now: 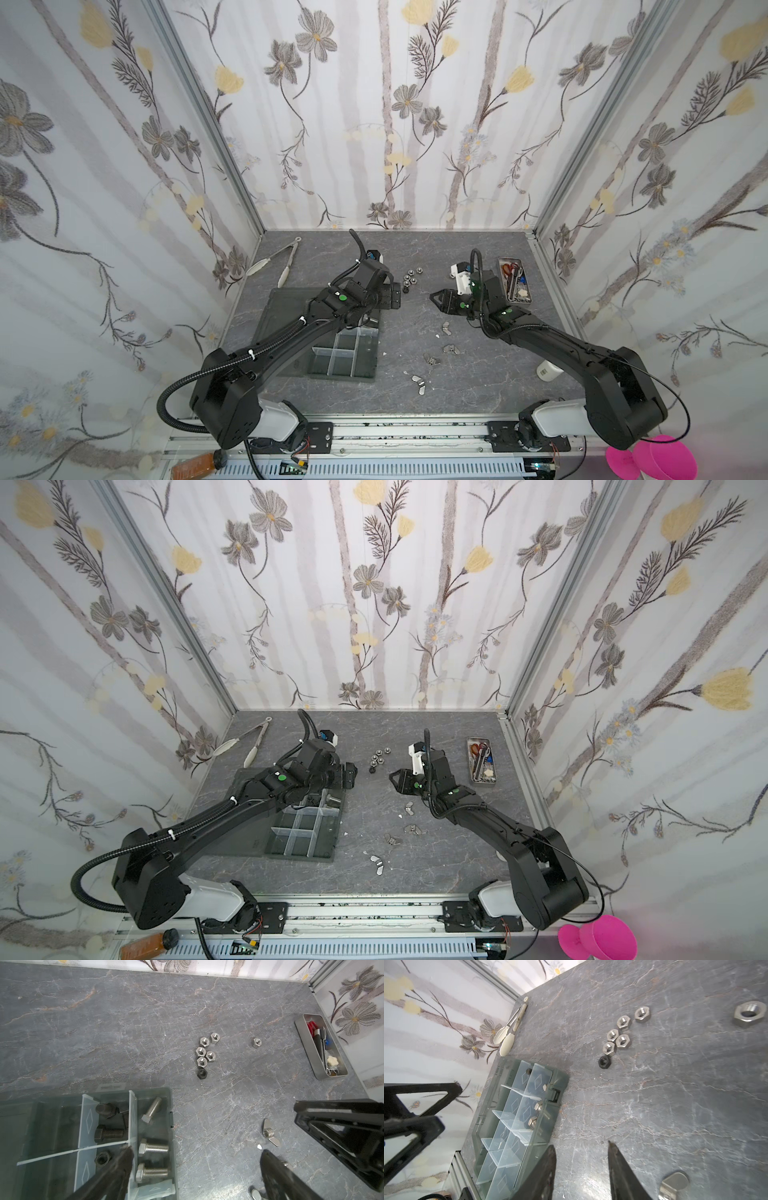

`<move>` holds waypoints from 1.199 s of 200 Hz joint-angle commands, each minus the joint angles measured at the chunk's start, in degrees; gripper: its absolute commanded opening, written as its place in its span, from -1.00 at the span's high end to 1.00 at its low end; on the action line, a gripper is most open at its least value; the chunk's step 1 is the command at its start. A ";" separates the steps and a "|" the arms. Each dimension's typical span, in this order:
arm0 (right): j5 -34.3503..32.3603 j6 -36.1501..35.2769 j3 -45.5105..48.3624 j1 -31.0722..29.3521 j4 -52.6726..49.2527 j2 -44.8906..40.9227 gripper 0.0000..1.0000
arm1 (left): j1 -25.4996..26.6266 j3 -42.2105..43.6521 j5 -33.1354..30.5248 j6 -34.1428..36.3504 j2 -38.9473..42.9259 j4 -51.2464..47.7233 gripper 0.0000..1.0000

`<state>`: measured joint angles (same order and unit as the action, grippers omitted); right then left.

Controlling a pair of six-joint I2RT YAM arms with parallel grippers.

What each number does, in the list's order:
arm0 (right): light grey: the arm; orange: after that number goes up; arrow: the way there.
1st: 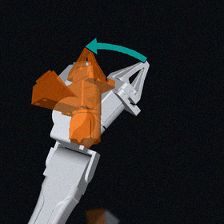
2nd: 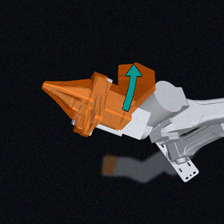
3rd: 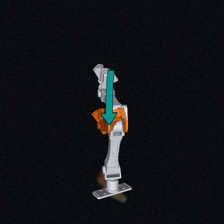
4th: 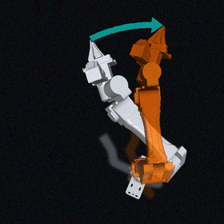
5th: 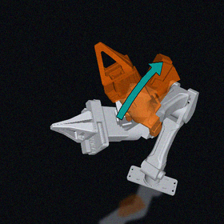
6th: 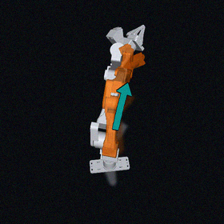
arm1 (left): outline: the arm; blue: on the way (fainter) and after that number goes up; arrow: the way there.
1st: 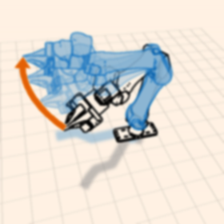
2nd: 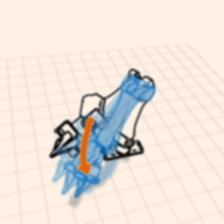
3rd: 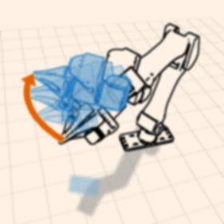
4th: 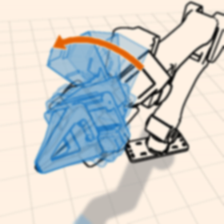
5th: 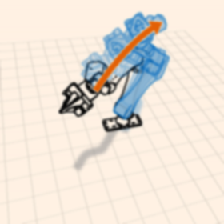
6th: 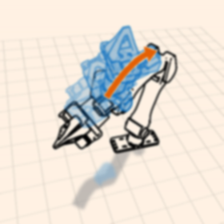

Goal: Sort the screws and nuts into containers
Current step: 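Withdraw the right gripper while the left gripper reaches to the last black nut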

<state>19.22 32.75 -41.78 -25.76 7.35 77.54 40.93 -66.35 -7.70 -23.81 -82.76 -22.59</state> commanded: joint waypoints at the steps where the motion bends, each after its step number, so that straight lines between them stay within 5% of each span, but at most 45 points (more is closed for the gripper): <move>1: 2.54 0.05 3.24 2.01 2.65 -2.63 0.14 | 0.34 -3.00 -1.09 0.37 -3.50 -0.12 -0.87; 170: 3.47 -2.20 13.44 9.58 0.92 -13.90 0.09 | 0.56 -26.73 -0.26 1.18 -35.25 -6.95 0.13; 240: 4.28 -2.58 13.22 10.22 0.57 -13.38 0.06 | 0.21 -34.57 -1.57 1.66 -44.68 -10.06 0.02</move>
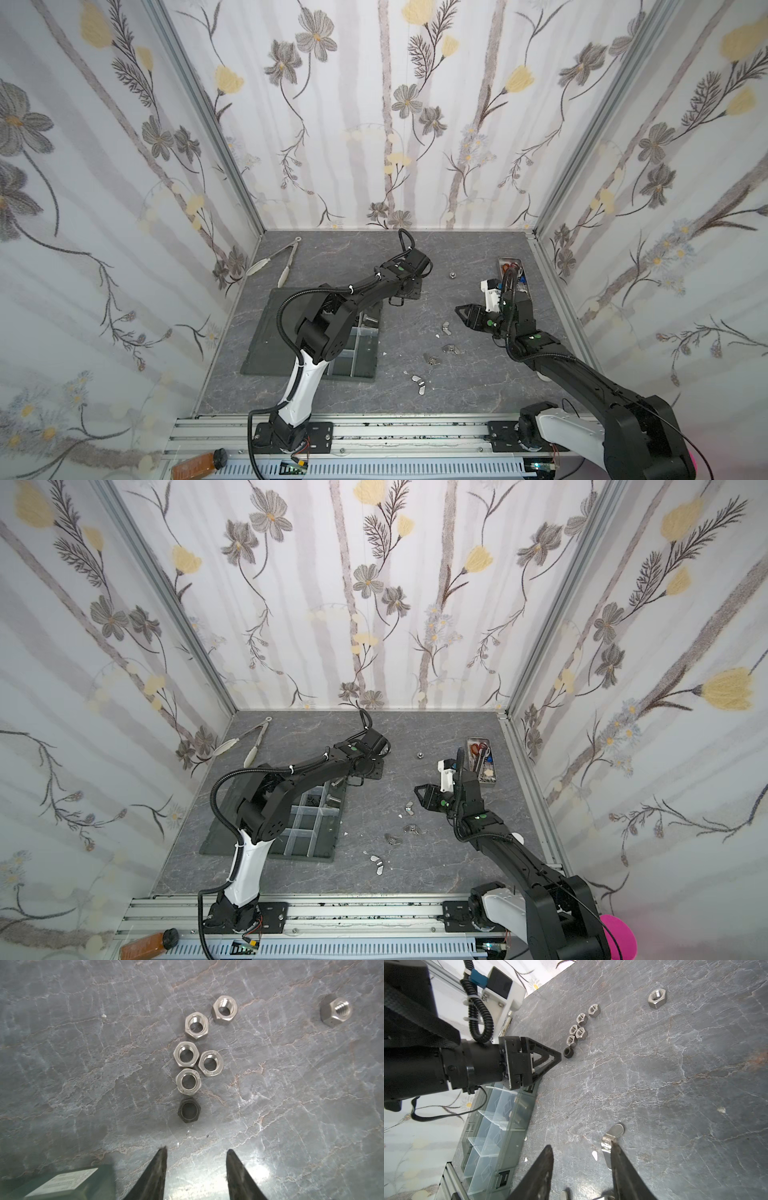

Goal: Sort the screws and nuts into containers
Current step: 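Withdraw the right gripper while the left gripper reaches to the last black nut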

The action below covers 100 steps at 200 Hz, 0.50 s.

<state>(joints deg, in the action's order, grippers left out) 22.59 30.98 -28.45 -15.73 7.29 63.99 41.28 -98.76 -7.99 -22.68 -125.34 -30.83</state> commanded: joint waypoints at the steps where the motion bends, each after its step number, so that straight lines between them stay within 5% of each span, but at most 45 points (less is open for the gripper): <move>1: 0.94 -0.78 -0.12 0.18 0.67 0.22 0.07 | -0.14 -2.24 -1.26 0.53 -2.14 -1.84 0.02; 100: 1.34 -0.79 0.10 0.61 1.51 1.06 0.05 | -1.10 -6.90 -1.59 0.22 -7.45 -3.45 0.13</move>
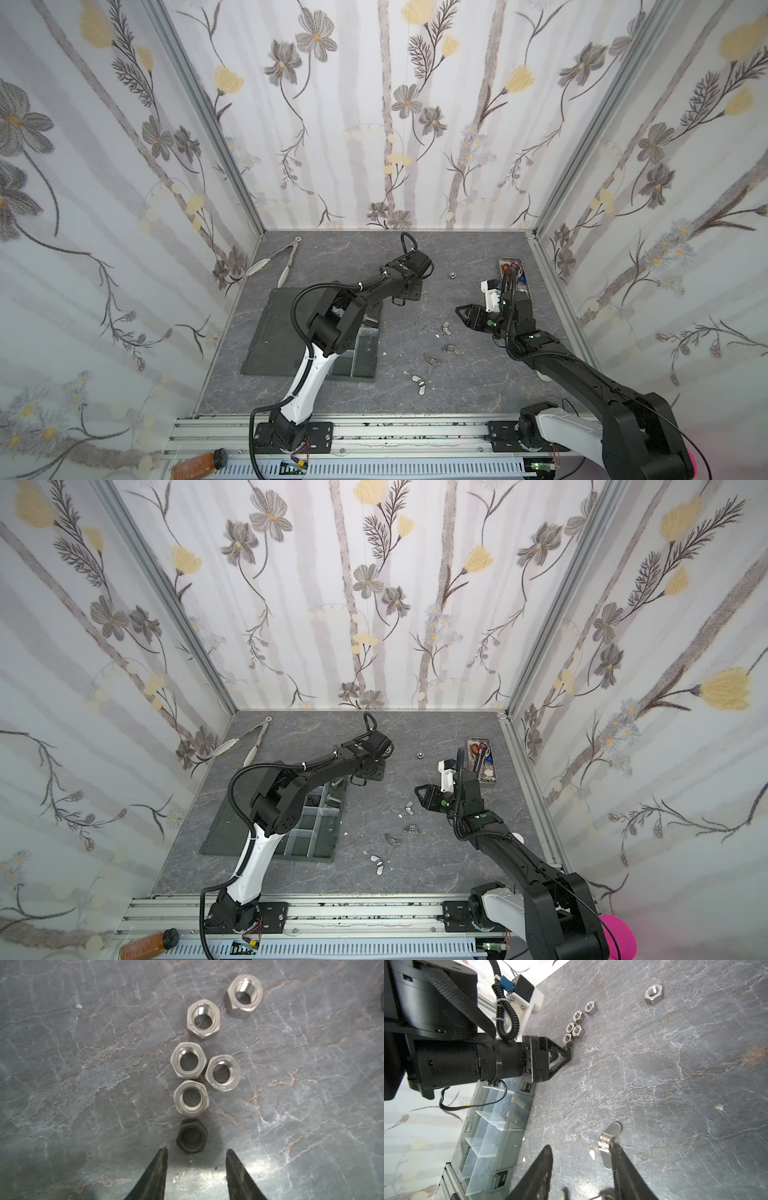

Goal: Sort the screws and nuts into containers
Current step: 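Withdraw the right gripper while the left gripper reaches to the last black nut, then close the left gripper on the black nut and lift it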

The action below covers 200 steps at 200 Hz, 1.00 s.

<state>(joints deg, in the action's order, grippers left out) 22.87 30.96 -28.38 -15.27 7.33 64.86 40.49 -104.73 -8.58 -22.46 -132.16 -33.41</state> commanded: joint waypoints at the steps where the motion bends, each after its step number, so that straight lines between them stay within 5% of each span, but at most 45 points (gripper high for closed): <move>1: 1.09 -0.79 0.10 0.15 1.55 0.18 0.05 | -0.32 -0.93 -1.00 -0.02 -0.64 -0.87 0.14; 200: 1.08 -0.79 0.43 0.55 0.66 -1.03 0.04 | -0.80 -3.95 -2.23 -0.39 -3.24 -1.66 0.59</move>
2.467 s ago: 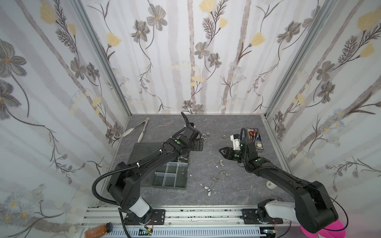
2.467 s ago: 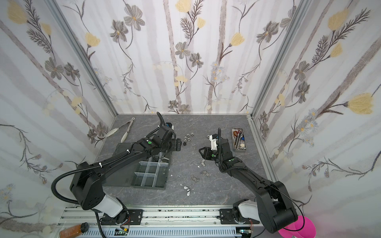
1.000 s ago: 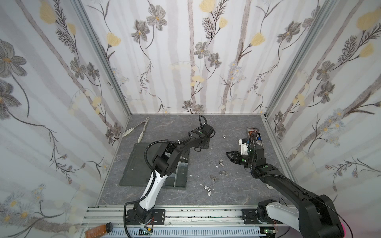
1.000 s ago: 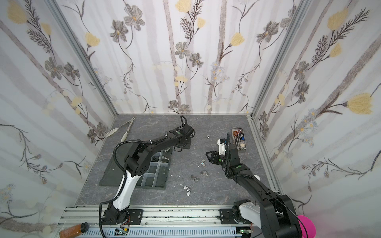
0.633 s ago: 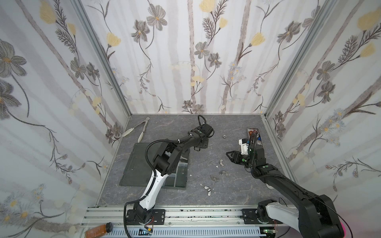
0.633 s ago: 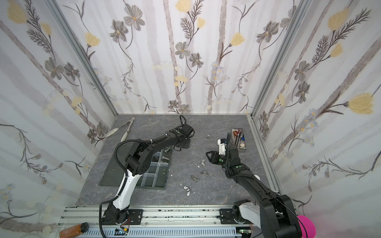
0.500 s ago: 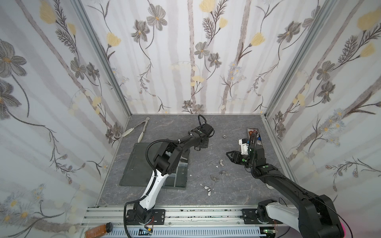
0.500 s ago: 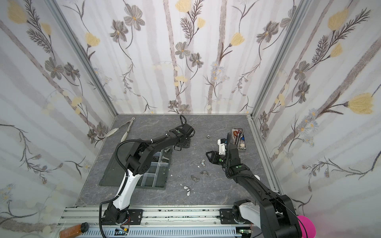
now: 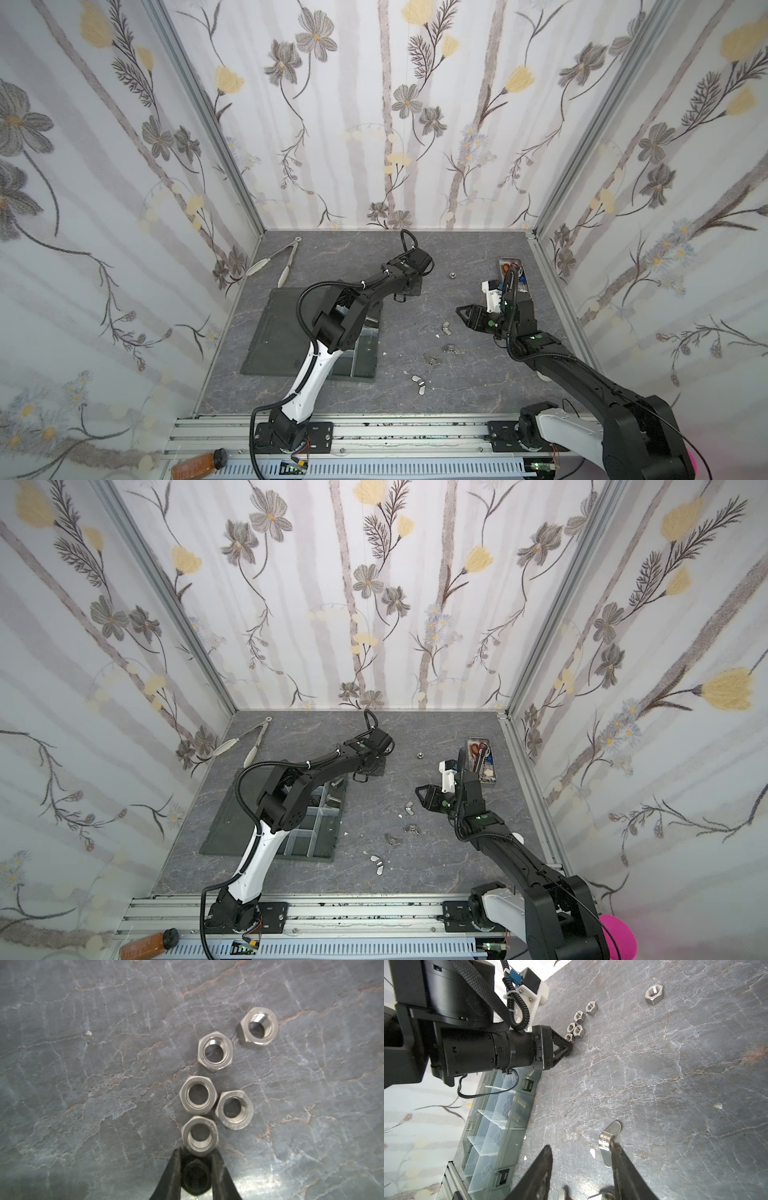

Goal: Sort the screws and nuts into containers
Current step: 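Close the left gripper on the black nut and lift it, then carry the black nut with the left gripper over an organizer compartment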

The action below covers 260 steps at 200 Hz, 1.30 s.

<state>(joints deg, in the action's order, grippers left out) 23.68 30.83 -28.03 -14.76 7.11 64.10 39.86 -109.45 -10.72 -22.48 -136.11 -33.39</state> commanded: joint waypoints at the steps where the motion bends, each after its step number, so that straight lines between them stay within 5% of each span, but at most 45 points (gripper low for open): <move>1: 0.25 -0.67 0.08 0.02 0.88 -0.28 0.04 | -0.19 0.88 -0.09 -0.37 0.78 -1.68 0.59; 112: 0.57 -0.64 -0.49 -0.08 -2.01 -2.13 0.03 | -0.13 11.40 0.28 -1.12 16.89 2.01 0.62; 260: -2.65 0.94 -0.61 -5.48 -4.20 -3.48 0.01 | -4.01 44.67 -1.17 -4.51 44.18 10.75 0.63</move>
<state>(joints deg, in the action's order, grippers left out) 22.26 31.11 -28.16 -19.00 2.98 59.86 36.97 -68.40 -10.90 -25.41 -95.37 -25.63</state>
